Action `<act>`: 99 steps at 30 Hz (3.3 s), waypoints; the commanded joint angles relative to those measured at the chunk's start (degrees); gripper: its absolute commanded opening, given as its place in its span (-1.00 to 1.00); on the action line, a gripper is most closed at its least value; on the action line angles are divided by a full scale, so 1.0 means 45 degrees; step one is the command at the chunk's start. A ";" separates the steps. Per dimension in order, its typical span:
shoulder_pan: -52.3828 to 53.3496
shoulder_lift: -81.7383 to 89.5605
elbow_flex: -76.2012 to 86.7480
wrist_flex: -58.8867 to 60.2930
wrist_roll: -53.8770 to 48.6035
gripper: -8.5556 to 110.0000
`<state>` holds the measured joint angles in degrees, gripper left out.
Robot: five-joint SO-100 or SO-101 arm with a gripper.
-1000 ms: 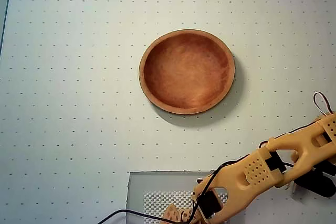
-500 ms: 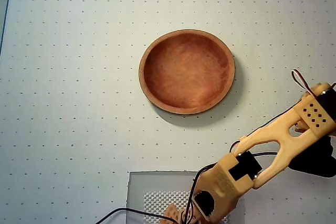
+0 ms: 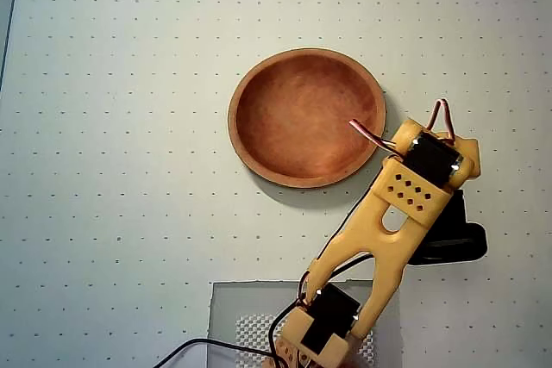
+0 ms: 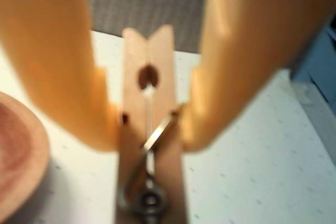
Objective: Grasp a clothespin and put it in the bowl.
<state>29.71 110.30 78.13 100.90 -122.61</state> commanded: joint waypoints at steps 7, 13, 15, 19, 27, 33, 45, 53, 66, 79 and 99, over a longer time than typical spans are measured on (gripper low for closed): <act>-0.4824 0.2363 -0.0059 0.0352 0.3691 -0.91; -0.7109 0.2480 -0.0059 0.0254 0.5605 -0.91; -0.7617 0.2441 -0.0039 0.0254 0.6016 -0.91; -0.8398 0.2500 -0.0039 0.0234 0.6758 -0.91; -0.8750 0.1582 0.0684 -0.0020 0.7598 -0.91; -0.8691 0.0508 0.1523 -0.1328 0.7598 -0.91; -0.7676 -0.1270 0.1406 -0.2578 0.7441 -0.91; -0.6465 -0.2227 0.1406 -0.3633 0.7383 -0.91; -0.5684 -0.3340 0.1406 -0.3633 0.6953 -0.91; -0.6133 -0.4980 0.0801 -0.3965 0.7012 -0.91; -0.6309 -0.6855 -0.2168 -0.3926 0.6973 -0.91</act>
<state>1.32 78.84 72.42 83.23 -91.14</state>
